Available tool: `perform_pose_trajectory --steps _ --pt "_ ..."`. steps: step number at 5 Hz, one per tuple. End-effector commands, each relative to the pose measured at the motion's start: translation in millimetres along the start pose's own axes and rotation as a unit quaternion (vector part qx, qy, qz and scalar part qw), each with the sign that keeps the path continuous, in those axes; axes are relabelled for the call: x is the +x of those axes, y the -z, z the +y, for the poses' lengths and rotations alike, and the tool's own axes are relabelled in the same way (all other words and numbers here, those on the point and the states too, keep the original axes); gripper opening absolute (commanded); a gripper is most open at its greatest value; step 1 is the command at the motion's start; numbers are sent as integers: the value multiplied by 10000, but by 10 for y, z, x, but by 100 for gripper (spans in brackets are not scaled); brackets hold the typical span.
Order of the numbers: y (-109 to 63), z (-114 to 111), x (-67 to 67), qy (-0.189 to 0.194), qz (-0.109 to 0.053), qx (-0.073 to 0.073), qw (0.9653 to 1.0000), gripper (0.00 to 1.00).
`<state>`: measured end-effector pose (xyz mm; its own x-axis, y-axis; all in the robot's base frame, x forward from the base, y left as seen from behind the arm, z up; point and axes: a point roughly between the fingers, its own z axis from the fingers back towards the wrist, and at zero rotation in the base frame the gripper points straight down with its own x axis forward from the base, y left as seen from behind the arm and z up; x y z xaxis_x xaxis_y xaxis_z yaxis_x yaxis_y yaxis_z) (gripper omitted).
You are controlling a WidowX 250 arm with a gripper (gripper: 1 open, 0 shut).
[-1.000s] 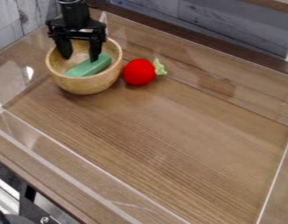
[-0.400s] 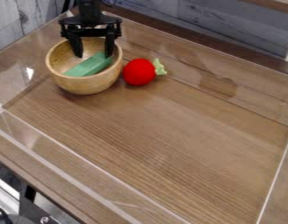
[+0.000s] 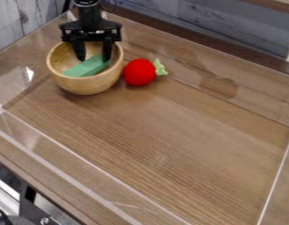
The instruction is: Remove the green block from the brown bowl and put it on the table
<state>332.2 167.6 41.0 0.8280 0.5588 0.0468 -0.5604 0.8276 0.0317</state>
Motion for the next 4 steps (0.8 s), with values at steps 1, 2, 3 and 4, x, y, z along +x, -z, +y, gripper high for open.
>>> perform_pose_trajectory --steps 1,2,3,4 --pt "-174 73 -66 91 -158 -4 9998 0" --pt "-477 77 -2 -9 -298 -139 9995 0" --pt "-817 81 64 -112 -430 -339 9984 0" --pt "-937 -60 50 -72 -442 -483 9978 0"
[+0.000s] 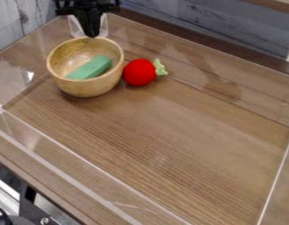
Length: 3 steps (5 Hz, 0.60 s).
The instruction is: Remove the green block from the brown bowl and put it on the table
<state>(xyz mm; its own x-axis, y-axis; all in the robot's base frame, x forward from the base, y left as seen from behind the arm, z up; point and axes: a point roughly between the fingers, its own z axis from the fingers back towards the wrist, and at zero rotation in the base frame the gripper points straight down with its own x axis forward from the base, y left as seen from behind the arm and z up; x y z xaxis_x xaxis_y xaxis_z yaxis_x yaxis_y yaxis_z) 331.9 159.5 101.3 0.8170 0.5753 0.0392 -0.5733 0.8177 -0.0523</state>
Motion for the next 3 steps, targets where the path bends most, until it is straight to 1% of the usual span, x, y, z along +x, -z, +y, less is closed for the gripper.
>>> perform_pose_trajectory --steps 1,2,3 --pt "-174 -82 26 53 -414 5 9991 100" --pt "-51 -75 -28 174 -345 86 9992 100" --pt "116 -23 -37 258 -265 188 9991 100"
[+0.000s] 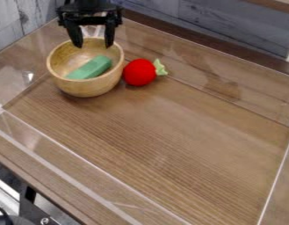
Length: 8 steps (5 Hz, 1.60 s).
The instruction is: Remove the green block from the brown bowl and put it on the table
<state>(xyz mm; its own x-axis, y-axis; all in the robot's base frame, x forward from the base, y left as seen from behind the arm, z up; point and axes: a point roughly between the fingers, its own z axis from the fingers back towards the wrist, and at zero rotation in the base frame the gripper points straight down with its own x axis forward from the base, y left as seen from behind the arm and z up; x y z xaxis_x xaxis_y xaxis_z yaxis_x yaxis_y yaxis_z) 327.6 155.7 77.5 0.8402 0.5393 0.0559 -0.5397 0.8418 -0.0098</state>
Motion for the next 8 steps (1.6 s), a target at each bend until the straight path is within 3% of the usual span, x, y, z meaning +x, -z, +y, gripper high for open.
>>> perform_pose_trajectory --steps 1,2,3,5,7,8 --pt "40 32 23 112 -107 92 9998 100" --pt "234 -41 66 224 -37 194 9996 100" --pt "294 -131 133 353 -37 198 9992 0" --pt "304 39 274 32 -67 188 9998 0" --pt "68 154 345 -467 -116 171 9987 0" --pt "-27 115 238 -299 -142 77 9994 0"
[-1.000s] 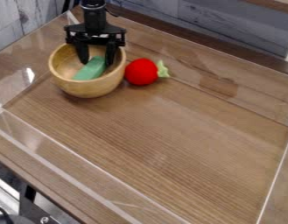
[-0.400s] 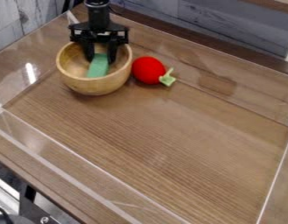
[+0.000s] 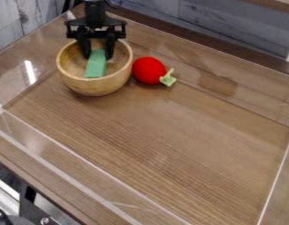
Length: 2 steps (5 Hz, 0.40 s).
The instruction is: Remove the green block from the brown bowl and put it on the table
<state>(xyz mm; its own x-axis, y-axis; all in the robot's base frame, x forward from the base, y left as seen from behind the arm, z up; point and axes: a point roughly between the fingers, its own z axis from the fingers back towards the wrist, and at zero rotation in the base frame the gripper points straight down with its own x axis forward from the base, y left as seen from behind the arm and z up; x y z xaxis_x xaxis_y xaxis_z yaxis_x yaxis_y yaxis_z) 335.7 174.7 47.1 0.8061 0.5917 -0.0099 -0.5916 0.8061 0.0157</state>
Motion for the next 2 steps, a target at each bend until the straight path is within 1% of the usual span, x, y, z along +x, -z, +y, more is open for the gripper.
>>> perform_pose_trajectory --steps 1,2 --pt "-377 -27 -51 197 -490 -110 9985 0" --pt "-278 -38 -23 490 -498 -120 9975 0"
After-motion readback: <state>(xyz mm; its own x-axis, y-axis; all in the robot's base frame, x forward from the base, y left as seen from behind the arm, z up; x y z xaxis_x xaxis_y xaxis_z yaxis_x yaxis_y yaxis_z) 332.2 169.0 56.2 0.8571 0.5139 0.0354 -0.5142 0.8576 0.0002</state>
